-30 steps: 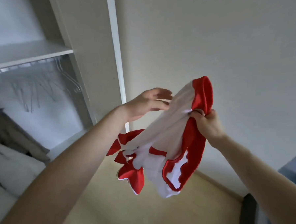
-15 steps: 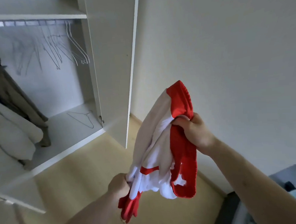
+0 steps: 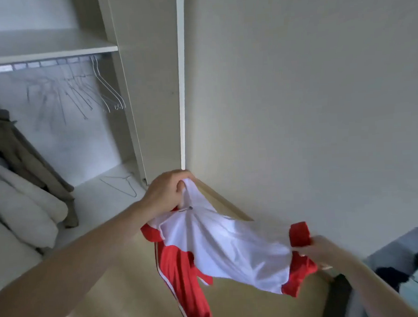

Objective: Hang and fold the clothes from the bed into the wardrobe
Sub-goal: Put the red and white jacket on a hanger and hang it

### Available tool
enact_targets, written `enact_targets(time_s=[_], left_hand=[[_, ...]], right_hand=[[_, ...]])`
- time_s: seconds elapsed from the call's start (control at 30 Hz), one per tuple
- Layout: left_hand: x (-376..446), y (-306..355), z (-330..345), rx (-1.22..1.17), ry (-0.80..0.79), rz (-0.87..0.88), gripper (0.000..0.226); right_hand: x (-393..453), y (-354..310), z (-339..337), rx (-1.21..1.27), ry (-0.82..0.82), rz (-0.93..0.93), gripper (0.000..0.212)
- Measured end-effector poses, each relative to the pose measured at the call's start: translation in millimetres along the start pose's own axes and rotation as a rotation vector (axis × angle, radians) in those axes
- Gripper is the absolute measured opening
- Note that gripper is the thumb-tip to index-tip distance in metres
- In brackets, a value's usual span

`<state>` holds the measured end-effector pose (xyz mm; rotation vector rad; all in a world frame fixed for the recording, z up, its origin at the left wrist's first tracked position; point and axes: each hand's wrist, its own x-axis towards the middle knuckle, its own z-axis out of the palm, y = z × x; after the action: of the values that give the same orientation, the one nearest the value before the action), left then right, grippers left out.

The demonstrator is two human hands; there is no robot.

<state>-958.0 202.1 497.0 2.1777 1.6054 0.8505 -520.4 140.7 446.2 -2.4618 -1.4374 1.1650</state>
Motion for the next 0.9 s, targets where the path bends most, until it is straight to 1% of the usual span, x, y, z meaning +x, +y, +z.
enact_targets(time_s=[0.03,0.07,0.1,0.13,0.17,0.2,0.23,0.27,0.3,0.37,0.4,0.47,0.5,0.53,0.57,0.6,0.63,0.67,0.73,0.77,0.8,0.83,0.9], left_hand=[[7.7,21.6,-6.3,0.023,-0.017,0.12,0.046],[15.2,43.8,-11.8,0.05,-0.039,0.233,0.046],[22.1,65.1,-15.9,0.084,-0.072,0.342,0.046],[28.6,84.8,-18.8,0.12,-0.112,0.451,0.045],[35.1,101.9,-20.1,0.155,-0.152,0.553,0.044],[41.6,116.6,-21.2,0.19,-0.183,0.636,0.043],[47.4,128.1,-22.4,0.214,-0.199,0.689,0.039],[53.1,136.4,-26.3,0.223,-0.2,0.709,0.034],[58.9,140.2,-32.5,0.215,-0.183,0.697,0.029],[67.0,133.4,-49.7,0.186,-0.09,0.569,0.022],[67.6,123.2,-59.6,0.21,-0.027,0.458,0.029],[54.3,92.0,-70.4,0.289,0.066,0.161,0.062],[36.1,76.2,-69.1,0.259,0.125,-0.01,0.071],[11.2,62.5,-62.0,0.18,0.193,-0.177,0.072],[-15.0,49.3,-48.9,0.071,0.253,-0.344,0.067],[-40.5,37.1,-33.0,-0.045,0.269,-0.525,0.064],[-64.5,27.8,-16.2,-0.159,0.223,-0.7,0.066],[-87.2,21.1,1.8,-0.286,0.121,-0.847,0.074],[-121.5,18.6,34.8,-0.577,-0.183,-1.114,0.097],[-130.7,20.2,49.6,-0.706,-0.297,-1.187,0.107],[-133.7,21.7,64.3,-0.823,-0.329,-1.215,0.115],[-129.2,23.4,76.1,-0.929,-0.308,-1.218,0.119],[-108.2,31.6,92.3,-1.134,-0.203,-1.202,0.112]], right_hand=[[0.7,-6.0,10.0,-0.055,-0.032,-0.055,0.033],[-1.9,-20.2,18.6,-0.053,-0.049,-0.138,0.055],[-6.9,-38.8,26.2,-0.009,-0.056,-0.256,0.079],[-15.7,-63.0,32.7,0.05,-0.064,-0.386,0.097],[-27.2,-89.7,36.2,0.094,-0.068,-0.521,0.103],[-38.5,-115.7,38.9,0.127,-0.065,-0.634,0.096],[-49.1,-138.1,41.1,0.157,-0.037,-0.716,0.075],[-58.0,-157.9,42.5,0.214,0.003,-0.766,0.05],[-64.4,-173.2,41.6,0.29,0.048,-0.808,0.031],[-70.9,-191.3,35.8,0.431,0.139,-0.852,0.025],[-73.1,-197.0,32.9,0.494,0.147,-0.877,0.022],[-76.7,-202.0,29.6,0.592,0.12,-0.91,0.028],[-77.5,-203.7,29.2,0.616,0.101,-0.912,0.03],[-77.8,-205.2,29.8,0.625,0.08,-0.908,0.032],[-76.5,-206.7,31.8,0.644,0.057,-0.907,0.032],[-74.4,-208.6,34.1,0.679,0.028,-0.904,0.031],[-73.1,-211.4,35.8,0.725,-0.011,-0.897,0.03],[-72.4,-213.0,37.5,0.76,-0.046,-0.885,0.028],[-68.2,-210.9,42.8,0.782,-0.08,-0.879,0.027],[-66.2,-207.6,47.0,0.762,-0.093,-0.895,0.028],[-65.3,-203.7,51.8,0.731,-0.113,-0.916,0.03],[-64.2,-200.1,55.9,0.707,-0.132,-0.937,0.031],[-61.6,-193.0,61.6,0.681,-0.178,-0.947,0.03]])
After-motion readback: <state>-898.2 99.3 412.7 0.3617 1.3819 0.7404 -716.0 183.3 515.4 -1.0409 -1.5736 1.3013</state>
